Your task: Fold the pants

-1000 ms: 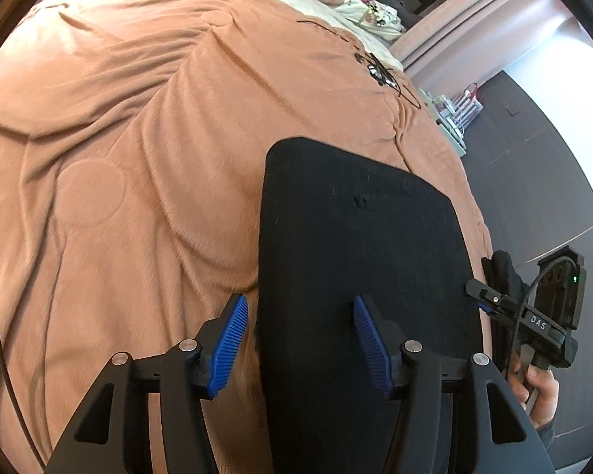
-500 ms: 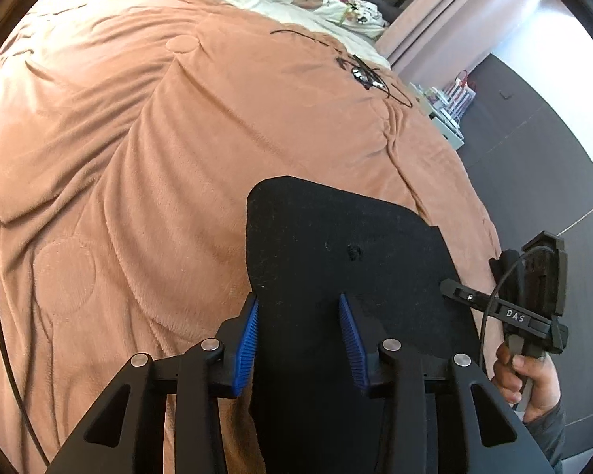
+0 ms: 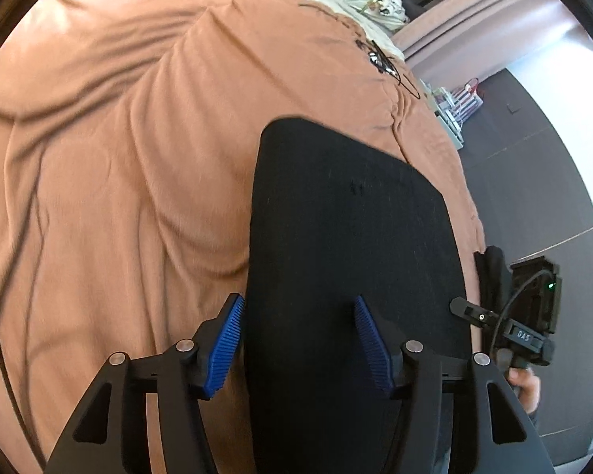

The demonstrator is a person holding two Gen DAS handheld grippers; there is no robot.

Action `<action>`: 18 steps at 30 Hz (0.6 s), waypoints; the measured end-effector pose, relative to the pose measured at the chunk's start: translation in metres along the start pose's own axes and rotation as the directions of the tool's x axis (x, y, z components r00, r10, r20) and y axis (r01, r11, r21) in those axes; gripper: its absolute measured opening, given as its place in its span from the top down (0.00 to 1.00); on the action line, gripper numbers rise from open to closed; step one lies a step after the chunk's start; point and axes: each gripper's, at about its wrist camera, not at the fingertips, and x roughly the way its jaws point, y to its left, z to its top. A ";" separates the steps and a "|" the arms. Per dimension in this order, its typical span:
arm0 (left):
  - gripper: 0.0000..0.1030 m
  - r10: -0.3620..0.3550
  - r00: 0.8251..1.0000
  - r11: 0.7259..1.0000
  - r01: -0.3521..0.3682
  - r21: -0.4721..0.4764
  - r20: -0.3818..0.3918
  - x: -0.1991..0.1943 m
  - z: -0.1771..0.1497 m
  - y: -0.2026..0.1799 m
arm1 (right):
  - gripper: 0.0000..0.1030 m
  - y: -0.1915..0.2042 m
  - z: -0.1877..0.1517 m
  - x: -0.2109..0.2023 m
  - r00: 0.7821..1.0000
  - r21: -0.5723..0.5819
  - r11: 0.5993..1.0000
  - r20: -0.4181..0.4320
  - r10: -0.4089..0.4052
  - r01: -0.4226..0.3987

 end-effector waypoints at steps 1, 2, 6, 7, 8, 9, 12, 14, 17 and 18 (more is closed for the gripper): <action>0.43 0.000 1.000 1.000 0.000 0.000 -0.001 -0.001 -0.002 0.000 | 0.33 -0.003 -0.001 -0.001 1.000 0.010 1.000 -0.005 0.011 -0.011; 0.42 -0.001 1.000 1.000 0.001 0.000 -0.001 -0.002 -0.005 0.001 | 0.33 -0.007 -0.003 -0.002 0.999 0.018 0.999 -0.015 0.029 -0.029; 0.42 -0.016 1.000 1.000 0.015 -0.014 -0.007 -0.004 -0.013 0.003 | 0.33 -0.014 -0.003 0.001 0.995 0.028 0.996 -0.064 0.081 -0.080; 0.42 -0.018 1.000 1.000 0.018 -0.016 -0.008 -0.004 -0.015 0.003 | 0.33 -0.016 -0.003 0.004 0.992 0.030 0.995 -0.083 0.097 -0.095; 0.42 -0.021 1.000 1.000 0.021 -0.019 -0.009 -0.003 -0.016 0.003 | 0.33 -0.019 -0.001 0.008 0.989 0.035 0.993 -0.098 0.111 -0.109; 0.42 -0.023 1.000 1.000 0.023 -0.020 -0.011 -0.002 -0.017 0.003 | 0.33 -0.020 0.000 0.010 0.988 0.037 0.993 -0.101 0.117 -0.114; 0.42 -0.030 0.999 0.999 0.030 -0.029 -0.013 0.001 -0.018 0.004 | 0.33 -0.027 0.010 0.018 0.981 0.054 0.986 -0.102 0.163 -0.158; 0.42 -0.030 1.000 0.999 0.029 -0.026 -0.001 0.002 -0.018 0.001 | 0.34 -0.030 0.017 0.023 0.975 0.071 0.978 -0.093 0.202 -0.196; 0.46 -0.010 1.000 1.000 0.010 -0.002 0.007 -0.001 -0.017 -0.006 | 0.42 -0.024 0.027 0.031 0.969 0.057 0.974 -0.098 0.225 -0.221; 0.49 -0.011 1.000 1.000 0.011 0.001 0.012 -0.003 -0.016 -0.007 | 0.43 -0.021 0.029 0.033 0.972 0.048 0.977 -0.098 0.213 -0.209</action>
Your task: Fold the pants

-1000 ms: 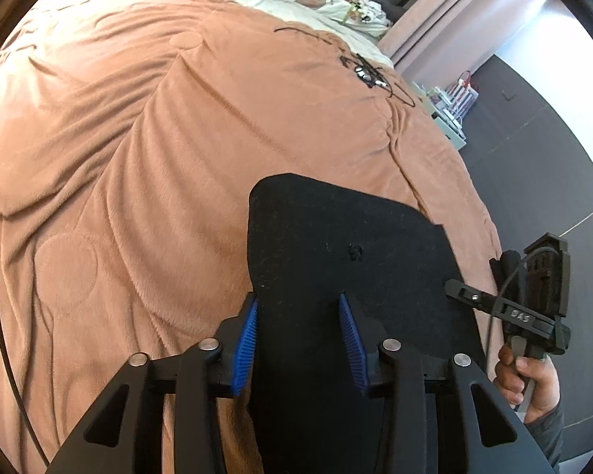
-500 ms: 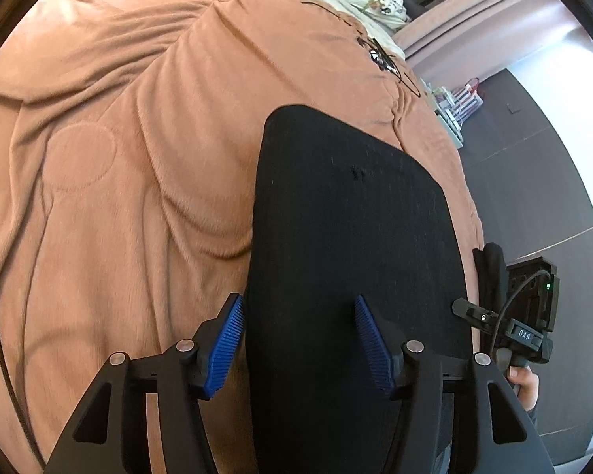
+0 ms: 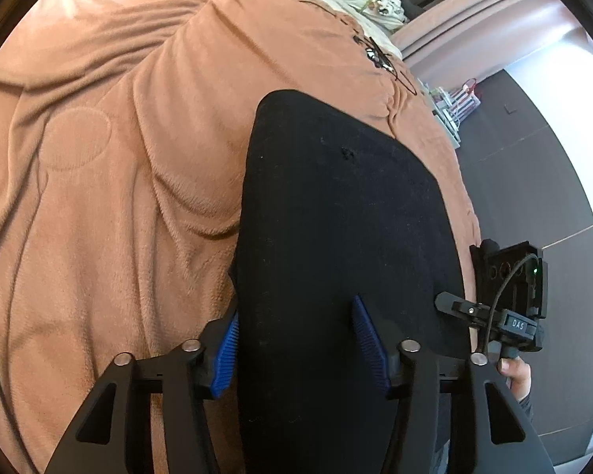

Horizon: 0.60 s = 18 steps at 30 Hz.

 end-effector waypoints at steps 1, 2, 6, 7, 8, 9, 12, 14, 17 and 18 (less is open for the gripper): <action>0.53 -0.002 1.000 1.000 0.002 0.002 0.005 -0.002 0.001 0.000 | 0.45 0.003 0.002 0.000 1.000 -0.011 1.000 -0.001 -0.004 0.004; 0.54 -0.006 1.000 1.000 0.006 0.003 0.009 -0.004 0.002 -0.001 | 0.47 0.006 0.004 -0.002 1.000 -0.026 1.000 0.000 -0.004 0.004; 0.56 -0.024 1.000 1.000 0.024 0.002 0.016 -0.007 0.007 0.001 | 0.48 0.005 0.001 -0.012 0.999 -0.040 0.998 0.009 0.053 -0.052; 0.56 -0.026 1.000 1.000 0.026 0.001 0.010 -0.005 0.008 0.002 | 0.48 0.004 0.001 -0.012 0.999 -0.041 0.998 0.002 0.044 -0.044; 0.56 -0.022 1.000 1.000 0.022 0.002 0.005 -0.003 0.007 0.003 | 0.48 0.001 -0.002 -0.011 1.000 -0.044 0.999 -0.005 0.024 -0.024; 0.56 -0.019 1.000 1.000 0.019 0.005 0.002 -0.002 0.007 0.003 | 0.48 -0.001 -0.002 -0.010 1.000 -0.043 0.999 -0.010 0.011 -0.012; 0.55 -0.036 0.999 0.999 0.036 -0.004 -0.003 0.001 0.005 0.008 | 0.48 -0.011 0.002 -0.010 1.000 -0.016 1.000 -0.016 0.004 -0.004; 0.54 -0.048 0.999 0.999 0.048 -0.018 -0.004 0.001 0.003 0.012 | 0.47 -0.017 0.007 -0.008 1.000 -0.008 1.000 -0.021 0.010 -0.011; 0.53 -0.055 0.998 0.998 0.055 -0.033 -0.003 0.003 0.001 0.016 | 0.47 -0.026 0.012 -0.008 0.999 0.008 1.000 -0.017 0.028 -0.028; 0.53 -0.055 0.998 0.998 0.055 -0.036 -0.002 0.003 0.000 0.017 | 0.47 -0.029 0.010 -0.013 0.999 0.011 0.999 -0.012 0.035 -0.035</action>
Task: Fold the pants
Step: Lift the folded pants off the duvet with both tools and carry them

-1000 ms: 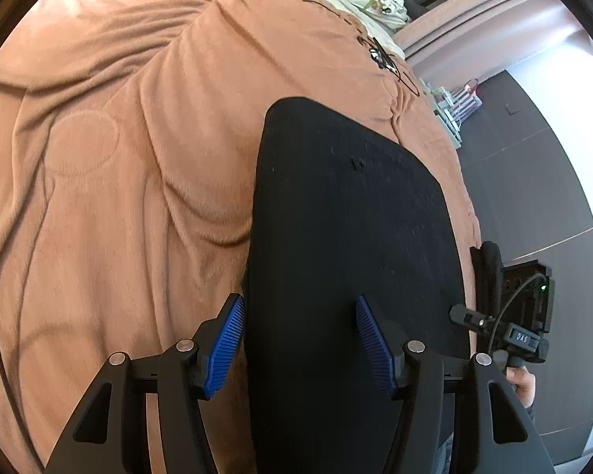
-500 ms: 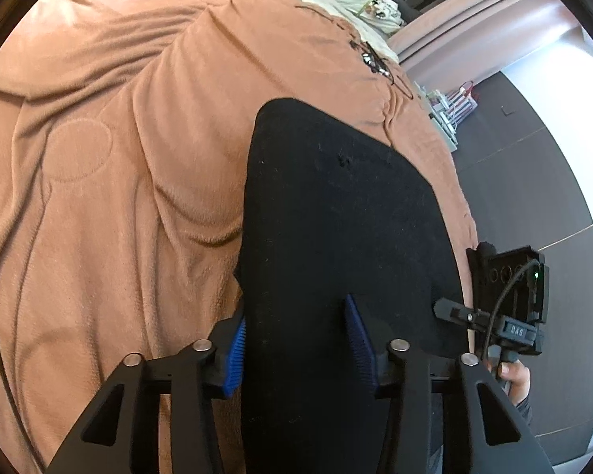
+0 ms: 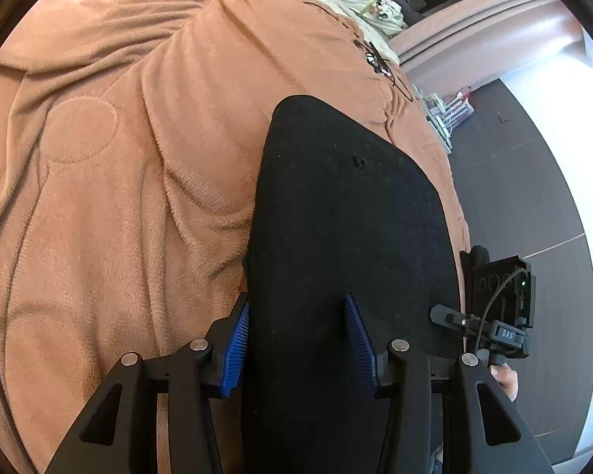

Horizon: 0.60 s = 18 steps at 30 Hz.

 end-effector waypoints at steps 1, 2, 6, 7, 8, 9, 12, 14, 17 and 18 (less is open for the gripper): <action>0.53 0.001 1.000 1.000 -0.001 -0.001 0.001 0.002 0.000 0.000 | 0.47 -0.002 0.002 0.003 1.000 0.002 1.000 0.004 0.007 -0.007; 0.53 0.003 1.000 1.000 -0.003 0.000 0.005 0.002 0.000 0.000 | 0.47 -0.004 0.005 0.004 1.000 0.005 1.000 0.008 0.014 -0.014; 0.61 0.013 1.000 1.000 -0.014 0.016 0.025 -0.003 -0.003 -0.004 | 0.58 -0.001 0.007 0.003 0.999 -0.025 0.999 0.018 0.030 -0.030; 0.64 0.003 0.999 1.000 -0.004 0.021 0.031 -0.006 -0.003 -0.006 | 0.63 0.004 -0.004 0.006 0.999 -0.038 0.999 0.021 0.037 -0.037; 0.65 -0.005 0.999 1.000 0.004 0.022 0.036 -0.008 -0.003 -0.008 | 0.67 0.003 -0.005 0.002 0.998 -0.038 0.998 0.026 0.051 -0.050; 0.68 -0.013 0.999 1.000 0.012 0.022 0.038 -0.011 -0.003 -0.010 | 0.69 0.004 -0.006 0.001 0.998 -0.040 0.998 0.032 0.059 -0.058; 0.71 -0.023 0.999 0.999 0.021 0.031 0.049 -0.019 -0.003 -0.013 | 0.72 0.005 -0.010 -0.003 0.997 -0.062 0.997 0.055 0.058 -0.055; 0.71 -0.021 0.998 0.999 0.019 0.036 0.061 -0.025 -0.005 -0.016 | 0.74 0.010 -0.012 -0.007 0.996 -0.076 0.996 0.066 0.057 -0.052; 0.72 -0.028 0.996 0.999 0.024 0.044 0.081 -0.038 -0.005 -0.019 | 0.74 0.015 -0.017 -0.009 0.995 -0.094 0.994 0.080 0.061 -0.053; 0.72 -0.030 0.996 0.999 0.026 0.048 0.088 -0.042 -0.004 -0.020 | 0.74 0.018 -0.018 -0.008 0.995 -0.100 0.994 0.084 0.061 -0.052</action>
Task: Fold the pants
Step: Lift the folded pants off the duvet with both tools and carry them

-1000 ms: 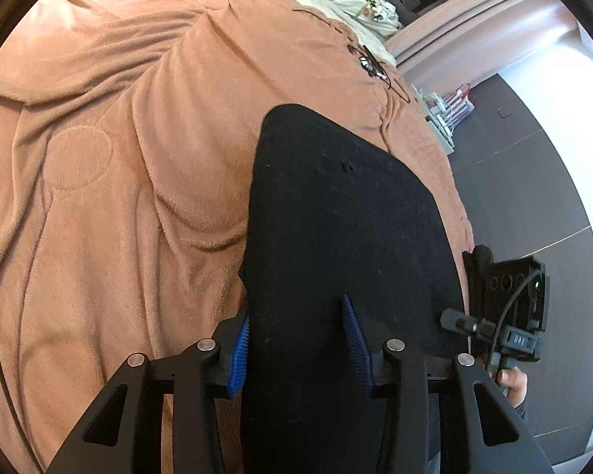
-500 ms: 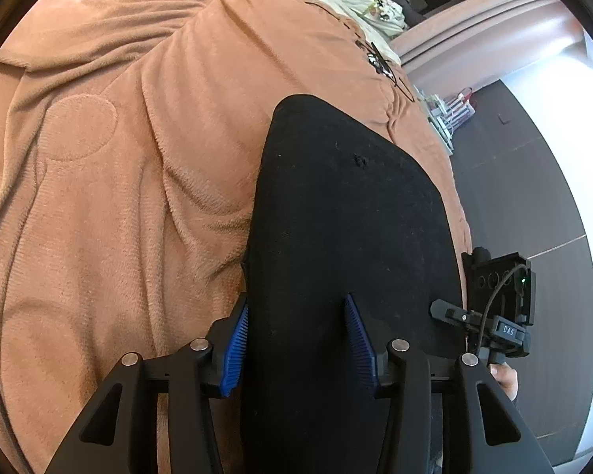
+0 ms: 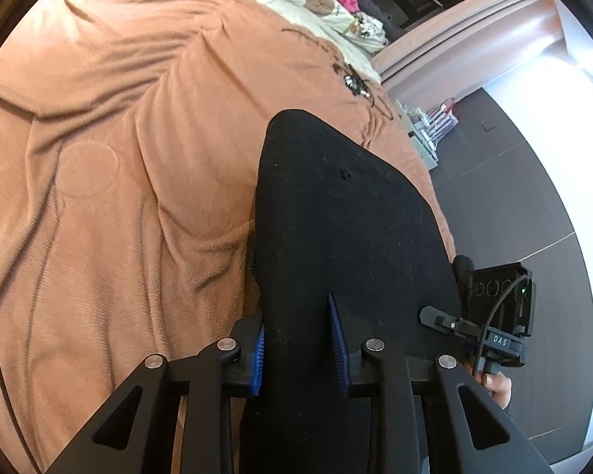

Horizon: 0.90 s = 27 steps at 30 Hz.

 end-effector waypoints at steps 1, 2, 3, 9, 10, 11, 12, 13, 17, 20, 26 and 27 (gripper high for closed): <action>0.72 -0.002 1.000 1.000 0.002 0.004 0.007 -0.004 0.000 -0.002 | 0.74 0.001 -0.002 0.000 1.000 -0.004 1.000 0.006 0.002 -0.002; 0.72 -0.005 1.000 1.000 0.005 0.009 0.014 -0.009 0.001 -0.004 | 0.74 0.005 -0.003 -0.001 1.000 -0.007 1.000 0.014 0.005 -0.005; 0.72 -0.005 1.000 1.000 0.005 0.013 0.019 -0.013 0.001 -0.005 | 0.74 0.006 -0.003 -0.001 1.000 -0.009 1.000 0.018 0.006 -0.005; 0.72 -0.010 0.999 0.999 0.009 0.031 0.049 -0.041 -0.002 -0.009 | 0.74 0.021 -0.010 -0.007 0.999 -0.039 0.999 0.044 0.007 -0.005; 0.72 -0.014 0.999 0.999 0.012 0.035 0.053 -0.047 -0.002 -0.010 | 0.74 0.023 -0.011 -0.010 0.999 -0.045 0.999 0.047 0.008 -0.006; 0.72 -0.018 0.998 0.999 0.016 0.037 0.054 -0.052 -0.004 -0.008 | 0.74 0.028 -0.013 -0.012 0.999 -0.054 0.999 0.051 0.008 -0.006; 0.72 -0.022 0.998 0.999 0.020 0.039 0.057 -0.058 -0.004 -0.009 | 0.74 0.029 -0.014 -0.011 0.999 -0.057 0.998 0.054 0.009 -0.006; 0.72 -0.022 0.998 0.999 0.019 0.046 0.060 -0.066 -0.005 -0.011 | 0.74 0.035 -0.016 -0.013 0.998 -0.065 0.998 0.058 0.012 -0.008; 0.72 -0.024 0.996 0.998 0.018 0.066 0.084 -0.089 -0.004 -0.021 | 0.74 0.051 -0.021 -0.017 0.997 -0.092 0.996 0.075 0.015 -0.008; 0.72 -0.028 0.994 0.996 0.019 0.085 0.108 -0.109 -0.007 -0.026 | 0.74 0.066 -0.031 -0.024 0.995 -0.114 0.993 0.093 0.019 -0.009; 0.72 -0.029 0.990 0.994 0.015 0.105 0.140 -0.150 -0.016 -0.037 | 0.74 0.094 -0.046 -0.032 0.994 -0.153 0.988 0.109 0.017 0.000; 0.72 -0.026 0.989 0.994 0.010 0.110 0.146 -0.157 -0.019 -0.039 | 0.74 0.096 -0.050 -0.034 0.994 -0.160 0.987 0.110 0.016 0.001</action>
